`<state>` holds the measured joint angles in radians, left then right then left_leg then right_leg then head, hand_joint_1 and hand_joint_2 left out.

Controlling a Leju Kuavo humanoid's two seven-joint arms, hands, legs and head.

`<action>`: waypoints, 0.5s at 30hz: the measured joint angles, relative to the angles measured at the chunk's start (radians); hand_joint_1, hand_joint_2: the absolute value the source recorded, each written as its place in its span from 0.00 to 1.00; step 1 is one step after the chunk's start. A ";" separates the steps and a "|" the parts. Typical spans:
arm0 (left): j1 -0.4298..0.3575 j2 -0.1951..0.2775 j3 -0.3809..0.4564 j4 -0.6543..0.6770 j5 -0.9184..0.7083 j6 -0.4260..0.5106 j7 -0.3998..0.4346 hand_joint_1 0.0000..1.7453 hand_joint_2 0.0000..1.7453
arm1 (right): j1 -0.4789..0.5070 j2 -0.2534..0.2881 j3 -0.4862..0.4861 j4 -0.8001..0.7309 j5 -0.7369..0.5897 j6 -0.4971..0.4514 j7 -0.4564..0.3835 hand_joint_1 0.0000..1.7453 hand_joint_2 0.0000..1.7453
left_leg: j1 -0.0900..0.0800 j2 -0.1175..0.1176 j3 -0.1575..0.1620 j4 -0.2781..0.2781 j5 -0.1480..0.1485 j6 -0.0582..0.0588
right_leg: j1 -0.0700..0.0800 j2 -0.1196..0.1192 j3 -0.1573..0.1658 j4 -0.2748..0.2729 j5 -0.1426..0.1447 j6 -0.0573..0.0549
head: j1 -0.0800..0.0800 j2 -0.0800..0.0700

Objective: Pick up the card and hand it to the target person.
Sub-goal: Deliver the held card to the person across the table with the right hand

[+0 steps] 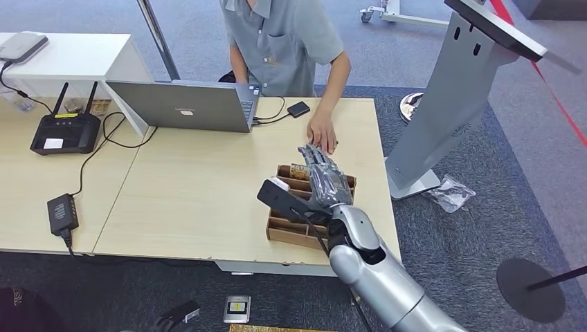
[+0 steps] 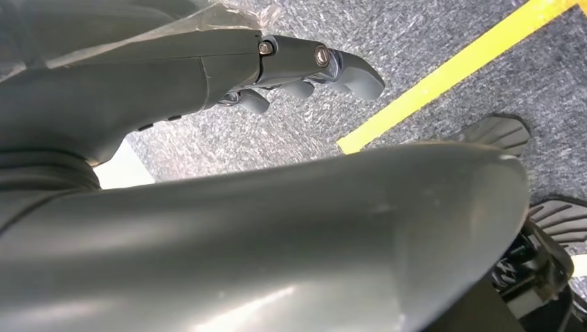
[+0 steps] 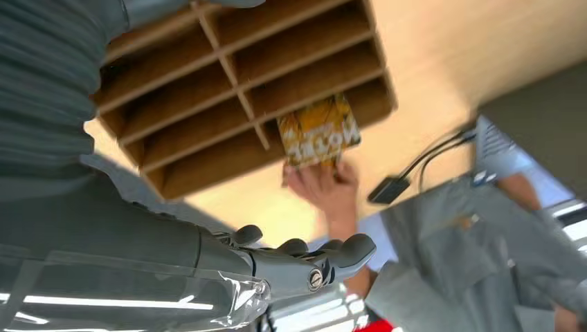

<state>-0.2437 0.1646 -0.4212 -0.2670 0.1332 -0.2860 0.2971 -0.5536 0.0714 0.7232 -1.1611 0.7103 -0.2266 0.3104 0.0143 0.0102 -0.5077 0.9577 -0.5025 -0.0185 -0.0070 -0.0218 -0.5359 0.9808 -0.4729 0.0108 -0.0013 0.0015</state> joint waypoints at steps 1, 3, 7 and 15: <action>0.004 0.003 0.001 0.000 0.003 0.000 -0.004 0.00 0.00 | 0.016 -0.009 -0.004 -0.023 -0.032 0.010 -0.021 0.00 1.00 | 0.000 0.000 0.000 0.000 0.000 0.000 | 0.000 0.000 0.000 0.000 0.000 0.000 | 0.000 0.000; 0.014 0.009 0.003 0.000 0.009 0.001 -0.015 0.00 0.00 | 0.046 -0.027 -0.009 -0.069 -0.090 0.028 -0.066 0.00 1.00 | 0.000 0.000 0.000 0.000 0.000 0.000 | 0.000 0.000 0.000 0.000 0.000 0.000 | 0.000 0.000; 0.036 0.020 0.007 0.000 0.023 0.003 -0.039 0.00 0.00 | 0.102 -0.064 -0.022 -0.155 -0.177 0.056 -0.138 0.00 1.00 | 0.000 0.000 0.000 0.000 0.000 0.000 | 0.000 0.000 0.000 0.000 0.000 0.000 | 0.000 0.000; 0.057 0.027 0.022 0.000 0.016 0.004 -0.051 0.00 0.00 | 0.173 -0.119 -0.045 -0.264 -0.208 0.063 -0.154 0.00 1.00 | 0.000 0.000 0.000 0.000 0.000 0.000 | 0.000 0.000 0.000 0.000 0.000 0.000 | 0.000 0.000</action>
<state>-0.1862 0.1919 -0.3995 -0.2670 0.1496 -0.2821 0.2465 -0.3805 -0.0475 0.6786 -1.4248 0.5026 -0.1633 0.1561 0.0142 0.0102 -0.5077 0.9577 -0.5029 -0.0184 -0.0071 -0.0217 -0.5359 0.9806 -0.4729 0.0109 -0.0014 0.0015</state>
